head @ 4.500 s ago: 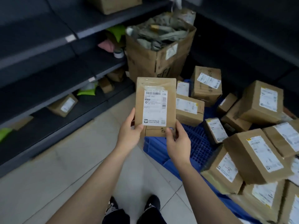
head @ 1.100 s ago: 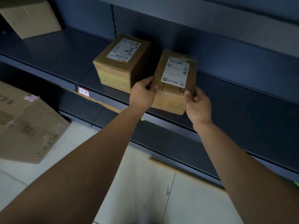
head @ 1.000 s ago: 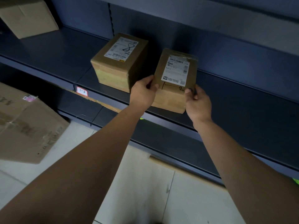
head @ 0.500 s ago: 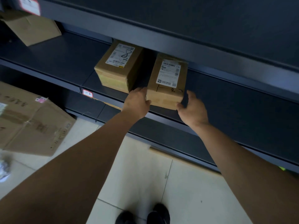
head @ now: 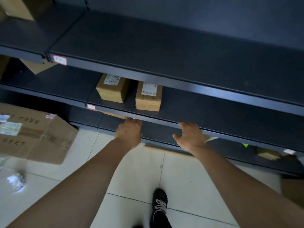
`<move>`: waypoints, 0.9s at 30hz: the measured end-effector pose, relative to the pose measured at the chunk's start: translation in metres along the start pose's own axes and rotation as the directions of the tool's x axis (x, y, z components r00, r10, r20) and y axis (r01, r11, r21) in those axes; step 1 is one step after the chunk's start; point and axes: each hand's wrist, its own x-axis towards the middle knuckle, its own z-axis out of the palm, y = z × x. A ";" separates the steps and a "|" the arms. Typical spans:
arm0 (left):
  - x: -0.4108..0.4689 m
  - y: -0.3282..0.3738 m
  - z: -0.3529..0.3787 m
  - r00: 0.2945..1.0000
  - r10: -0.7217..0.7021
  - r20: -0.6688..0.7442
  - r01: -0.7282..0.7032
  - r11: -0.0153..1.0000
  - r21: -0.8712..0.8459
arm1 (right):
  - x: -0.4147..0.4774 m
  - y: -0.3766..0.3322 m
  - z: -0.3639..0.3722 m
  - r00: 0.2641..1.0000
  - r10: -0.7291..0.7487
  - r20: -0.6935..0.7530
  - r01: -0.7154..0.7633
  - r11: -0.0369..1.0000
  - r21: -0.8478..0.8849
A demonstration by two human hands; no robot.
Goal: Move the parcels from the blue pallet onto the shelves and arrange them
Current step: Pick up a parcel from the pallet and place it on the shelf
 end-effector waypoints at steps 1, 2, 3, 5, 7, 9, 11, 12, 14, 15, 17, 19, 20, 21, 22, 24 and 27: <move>-0.012 0.006 -0.004 0.999 0.041 -0.005 -0.041 0.999 0.034 | -0.016 0.003 -0.007 1.000 0.018 -0.009 -0.018 1.000 -0.002; -0.023 0.013 -0.008 0.997 0.077 -0.004 -0.077 0.995 0.063 | -0.032 0.006 -0.014 0.999 0.035 -0.016 -0.035 0.999 -0.006; -0.035 0.020 -0.013 0.994 0.109 0.000 -0.109 0.990 0.086 | -0.049 0.010 -0.021 0.998 0.054 -0.023 -0.054 0.998 -0.013; -0.057 0.036 -0.024 0.984 0.177 0.006 -0.177 0.975 0.131 | -0.085 0.020 -0.036 0.995 0.095 -0.044 -0.096 0.995 -0.028; -0.078 0.057 -0.037 0.966 0.257 0.006 -0.254 0.952 0.172 | -0.122 0.032 -0.051 0.987 0.148 -0.062 -0.150 0.988 -0.033; -0.099 0.081 -0.050 0.944 0.329 0.001 -0.322 0.925 0.200 | -0.160 0.047 -0.065 0.976 0.199 -0.087 -0.201 0.979 -0.020; -0.119 0.108 -0.064 0.918 0.396 -0.004 -0.385 0.894 0.228 | -0.198 0.063 -0.078 0.963 0.243 -0.119 -0.246 0.969 -0.012; -0.129 0.123 -0.070 0.902 0.432 -0.014 -0.415 0.876 0.244 | -0.216 0.072 -0.084 0.956 0.263 -0.133 -0.267 0.964 -0.013; -0.147 0.155 -0.081 0.870 0.491 -0.037 -0.465 0.844 0.268 | -0.253 0.092 -0.092 0.937 0.313 -0.152 -0.318 0.948 -0.010; -0.156 0.171 -0.086 0.854 0.519 -0.045 -0.488 0.827 0.278 | -0.271 0.102 -0.095 0.927 0.340 -0.160 -0.344 0.939 0.000; -0.174 0.205 -0.093 0.813 0.580 -0.046 -0.545 0.787 0.291 | -0.306 0.123 -0.101 0.904 0.389 -0.178 -0.391 0.920 0.025; -0.192 0.238 -0.097 0.766 0.641 -0.041 -0.603 0.739 0.301 | -0.342 0.145 -0.106 0.879 0.436 -0.192 -0.438 0.898 0.036; -0.201 0.256 -0.098 0.743 0.668 -0.045 -0.626 0.717 0.305 | -0.361 0.156 -0.108 0.867 0.459 -0.193 -0.460 0.887 0.041; -0.211 0.274 -0.098 0.722 0.691 -0.050 -0.647 0.698 0.308 | -0.379 0.168 -0.110 0.854 0.483 -0.192 -0.484 0.874 0.047; -0.221 0.292 -0.098 0.701 0.711 -0.054 -0.665 0.679 0.310 | -0.398 0.181 -0.111 0.840 0.509 -0.190 -0.508 0.859 0.054; -0.242 0.327 -0.093 0.660 0.750 -0.050 -0.703 0.640 0.312 | -0.433 0.205 -0.112 0.807 0.557 -0.198 -0.556 0.829 0.066; -0.271 0.377 -0.078 0.596 0.803 -0.024 -0.758 0.572 0.313 | -0.486 0.239 -0.112 0.756 0.626 -0.192 -0.621 0.779 0.091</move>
